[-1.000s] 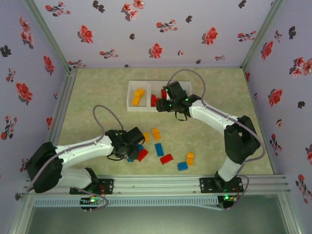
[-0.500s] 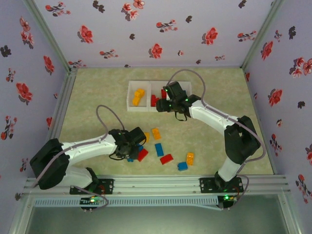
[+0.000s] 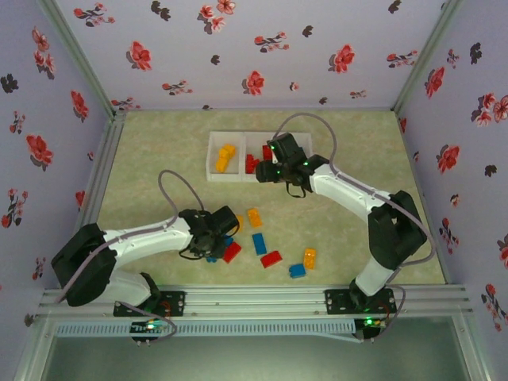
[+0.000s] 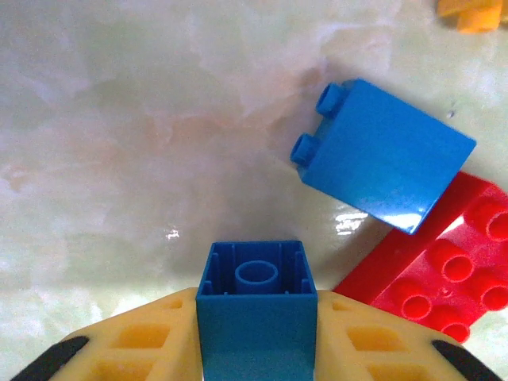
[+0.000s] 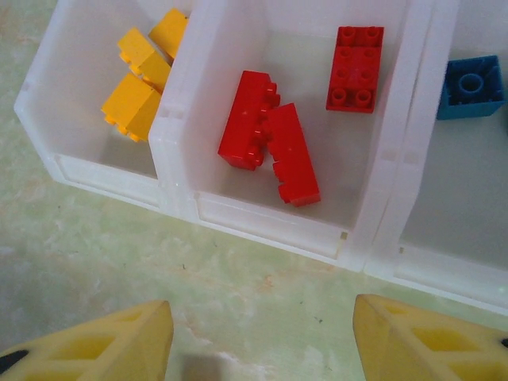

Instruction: Sort the legos into containers by color

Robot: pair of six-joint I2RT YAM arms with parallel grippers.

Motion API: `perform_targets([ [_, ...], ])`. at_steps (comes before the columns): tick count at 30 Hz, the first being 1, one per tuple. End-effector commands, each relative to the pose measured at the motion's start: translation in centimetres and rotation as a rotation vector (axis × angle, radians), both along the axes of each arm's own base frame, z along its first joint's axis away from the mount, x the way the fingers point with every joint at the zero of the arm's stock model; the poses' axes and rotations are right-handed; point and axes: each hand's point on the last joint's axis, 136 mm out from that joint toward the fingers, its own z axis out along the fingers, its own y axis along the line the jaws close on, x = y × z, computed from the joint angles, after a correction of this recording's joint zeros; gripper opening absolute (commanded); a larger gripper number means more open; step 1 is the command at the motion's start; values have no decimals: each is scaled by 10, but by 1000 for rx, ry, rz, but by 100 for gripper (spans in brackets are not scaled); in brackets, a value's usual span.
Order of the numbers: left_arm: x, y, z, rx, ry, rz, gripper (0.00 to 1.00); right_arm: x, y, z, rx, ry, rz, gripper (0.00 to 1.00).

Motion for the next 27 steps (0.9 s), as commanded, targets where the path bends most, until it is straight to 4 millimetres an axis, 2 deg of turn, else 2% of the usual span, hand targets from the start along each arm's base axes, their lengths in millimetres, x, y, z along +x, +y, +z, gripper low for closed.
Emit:
perform_targets([
  [1,22,-4,20,12,-65,-21,32,-2,-19,16,-15,-32,-40,62],
  [4,43,-10,43,1,-120,-39,31,0,-35,22,-15,-46,-75,62],
  [8,83,-22,82,-21,-232,-57,31,-2,-61,30,-19,-63,-135,62],
  [12,128,-52,119,-77,-341,-87,28,-5,-81,30,9,-58,-181,62],
  [18,187,-103,162,-126,-450,-156,28,-12,-104,30,28,-48,-221,62],
  [24,236,-159,174,-175,-488,-196,27,-18,-127,36,56,-57,-255,63],
  [27,257,-187,172,-223,-502,-200,27,-19,-137,36,65,-54,-276,63],
])
